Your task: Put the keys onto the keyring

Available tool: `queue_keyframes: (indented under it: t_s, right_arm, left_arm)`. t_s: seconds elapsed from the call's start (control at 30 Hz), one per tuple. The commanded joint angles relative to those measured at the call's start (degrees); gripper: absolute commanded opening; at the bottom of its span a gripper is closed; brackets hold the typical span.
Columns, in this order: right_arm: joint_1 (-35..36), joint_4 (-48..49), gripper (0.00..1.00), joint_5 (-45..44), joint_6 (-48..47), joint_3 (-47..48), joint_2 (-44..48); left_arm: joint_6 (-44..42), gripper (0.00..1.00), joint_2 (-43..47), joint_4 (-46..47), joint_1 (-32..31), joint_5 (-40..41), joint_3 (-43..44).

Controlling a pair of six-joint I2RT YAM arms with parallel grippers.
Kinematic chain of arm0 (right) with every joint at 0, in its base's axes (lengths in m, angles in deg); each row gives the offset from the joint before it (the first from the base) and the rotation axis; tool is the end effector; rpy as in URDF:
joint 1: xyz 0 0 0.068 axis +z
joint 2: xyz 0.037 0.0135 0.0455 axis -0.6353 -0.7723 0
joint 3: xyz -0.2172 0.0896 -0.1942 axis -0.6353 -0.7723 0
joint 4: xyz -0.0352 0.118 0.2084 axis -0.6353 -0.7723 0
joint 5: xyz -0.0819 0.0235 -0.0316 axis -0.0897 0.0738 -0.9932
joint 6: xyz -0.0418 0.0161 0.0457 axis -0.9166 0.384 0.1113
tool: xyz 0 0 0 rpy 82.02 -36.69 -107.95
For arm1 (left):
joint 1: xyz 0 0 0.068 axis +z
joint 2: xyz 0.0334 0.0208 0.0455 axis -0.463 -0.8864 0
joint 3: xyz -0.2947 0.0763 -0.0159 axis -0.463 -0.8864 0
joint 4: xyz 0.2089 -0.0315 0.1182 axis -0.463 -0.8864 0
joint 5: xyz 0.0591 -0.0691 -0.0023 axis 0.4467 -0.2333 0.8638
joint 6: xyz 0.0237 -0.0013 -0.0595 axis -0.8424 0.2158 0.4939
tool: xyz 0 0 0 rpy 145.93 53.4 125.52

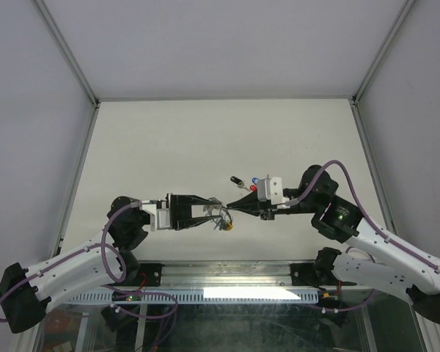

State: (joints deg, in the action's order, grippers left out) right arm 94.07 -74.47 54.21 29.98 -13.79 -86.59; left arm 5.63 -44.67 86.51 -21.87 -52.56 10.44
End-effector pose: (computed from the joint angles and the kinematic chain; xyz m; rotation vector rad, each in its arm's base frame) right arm 0.0617 0.1393 0.3861 -1.3966 0.9336 0.9673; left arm 0.0615 -0.1222 0.3378 1.1586 0.6970 -1.0040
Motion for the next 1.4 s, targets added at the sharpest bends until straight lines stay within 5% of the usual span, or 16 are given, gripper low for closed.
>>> queue_keyframes:
  t_s: [0.0, 0.17, 0.47, 0.73, 1.37]
  right_arm:
    - [0.04, -5.30, 0.00, -2.85, -1.88, 3.58, 1.30]
    - [0.04, -14.60, 0.00, -5.33, -1.44, 8.84, -1.68]
    - [0.04, -35.65, 0.00, -11.71, 0.35, 18.64, -10.49]
    - [-0.03, -52.01, 0.00, -23.51, 5.76, 26.96, -21.86]
    - [-3.47, -55.42, 0.00, -23.05, 15.02, 27.19, -30.91]
  left_arm:
    - [-1.69, 0.32, 0.57, -3.09, 0.06, 1.62, 2.17]
    - [-1.69, 0.32, 0.28, -7.72, 0.01, 1.62, 3.06]
    - [11.48, 0.43, 0.68, -14.71, 0.05, 22.01, 4.60]
    - [19.80, 0.49, 0.07, -19.41, 0.06, 29.54, 5.55]
    - [21.24, 0.42, -9.36, -14.84, 0.05, 28.15, 1.90]
